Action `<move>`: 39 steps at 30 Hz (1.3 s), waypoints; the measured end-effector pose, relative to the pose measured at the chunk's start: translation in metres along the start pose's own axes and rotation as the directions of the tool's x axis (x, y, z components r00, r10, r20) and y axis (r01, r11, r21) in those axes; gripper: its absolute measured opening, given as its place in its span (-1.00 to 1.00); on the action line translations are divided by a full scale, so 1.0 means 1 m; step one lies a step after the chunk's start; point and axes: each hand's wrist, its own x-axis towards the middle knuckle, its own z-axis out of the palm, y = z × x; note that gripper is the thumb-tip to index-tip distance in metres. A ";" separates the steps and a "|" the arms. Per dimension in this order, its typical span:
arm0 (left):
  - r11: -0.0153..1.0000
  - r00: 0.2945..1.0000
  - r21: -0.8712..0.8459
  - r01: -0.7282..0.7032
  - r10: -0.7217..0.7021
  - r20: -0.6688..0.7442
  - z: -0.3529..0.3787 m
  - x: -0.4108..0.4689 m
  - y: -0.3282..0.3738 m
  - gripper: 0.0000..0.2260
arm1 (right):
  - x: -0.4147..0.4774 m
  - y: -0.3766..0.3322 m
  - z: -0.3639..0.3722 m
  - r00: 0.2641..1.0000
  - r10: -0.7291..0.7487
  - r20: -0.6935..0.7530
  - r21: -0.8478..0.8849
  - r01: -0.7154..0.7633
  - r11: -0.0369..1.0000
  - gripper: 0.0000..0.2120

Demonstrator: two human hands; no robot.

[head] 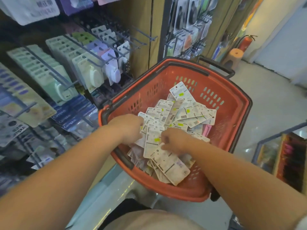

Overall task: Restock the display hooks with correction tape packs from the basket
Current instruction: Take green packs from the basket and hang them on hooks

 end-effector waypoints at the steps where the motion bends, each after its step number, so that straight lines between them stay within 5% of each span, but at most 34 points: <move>1: 1.000 1.000 -0.028 -0.009 0.009 -0.005 -0.003 -0.002 -0.001 -0.59 | -0.003 0.003 -0.003 1.000 0.011 -0.024 0.087 -0.009 0.996 -0.84; 7: 0.952 0.999 -0.304 -0.025 0.012 -0.043 -0.008 -0.001 0.000 -0.35 | -0.022 0.008 -0.049 0.956 0.142 -0.257 0.510 0.010 0.860 -0.84; 12: 0.790 0.981 -0.591 -0.166 0.073 -0.178 -0.012 0.004 0.033 -0.18 | -0.031 -0.003 -0.097 0.875 0.309 -0.372 0.856 0.195 0.479 -0.85; 14: 0.750 0.967 -0.636 -0.182 0.018 -0.256 -0.010 0.013 0.044 -0.20 | -0.025 -0.006 -0.104 0.910 0.269 -0.316 0.912 0.213 0.350 -0.86; 17: 0.743 0.939 -0.657 -0.129 -0.121 -0.321 -0.009 0.026 0.051 -0.47 | -0.009 0.006 -0.113 0.972 0.084 -0.219 0.950 0.193 0.246 -0.86; 18: 0.720 0.936 -0.687 -0.097 -0.169 -0.309 -0.011 0.027 0.052 -0.57 | -0.002 0.016 -0.118 0.976 0.037 -0.213 0.942 0.195 0.275 -0.84; 20: 0.596 0.926 -0.803 -0.004 -0.301 -0.228 -0.012 0.020 0.057 -0.73 | 0.021 0.045 -0.127 0.966 -0.040 -0.254 0.770 0.227 0.597 -0.85; 22: 0.303 0.898 -0.953 0.031 -0.427 -0.107 -0.008 0.012 0.061 -0.80 | 0.051 0.077 -0.133 0.968 -0.178 -0.177 0.272 0.221 0.937 -0.70; 24: -0.020 0.878 -1.000 -0.013 -0.479 -0.002 -0.002 0.001 0.070 -0.78 | 0.077 0.097 -0.135 0.974 -0.228 0.018 -0.155 0.228 0.961 -0.54; 27: -0.197 0.844 -0.977 -0.075 -0.534 0.043 0.011 -0.012 0.084 -0.75 | 0.095 0.104 -0.129 0.951 -0.292 0.106 -0.395 0.309 0.865 -0.57; 32: -0.199 0.792 -0.973 -0.120 -0.610 0.027 0.028 -0.032 0.104 -0.69 | 0.101 0.102 -0.124 0.900 -0.434 -0.045 -0.374 0.388 0.842 -0.96; 36: 0.032 0.662 -0.996 -0.088 -0.745 -0.082 0.031 -0.037 0.111 -0.71 | 0.068 0.080 -0.155 0.799 -0.580 -0.163 -0.196 0.550 0.812 -0.92; 39: 0.140 0.585 -0.986 -0.087 -0.794 -0.165 0.029 -0.034 0.112 -0.85 | 0.028 0.061 -0.180 0.762 -0.646 -0.036 0.000 0.647 0.763 -0.92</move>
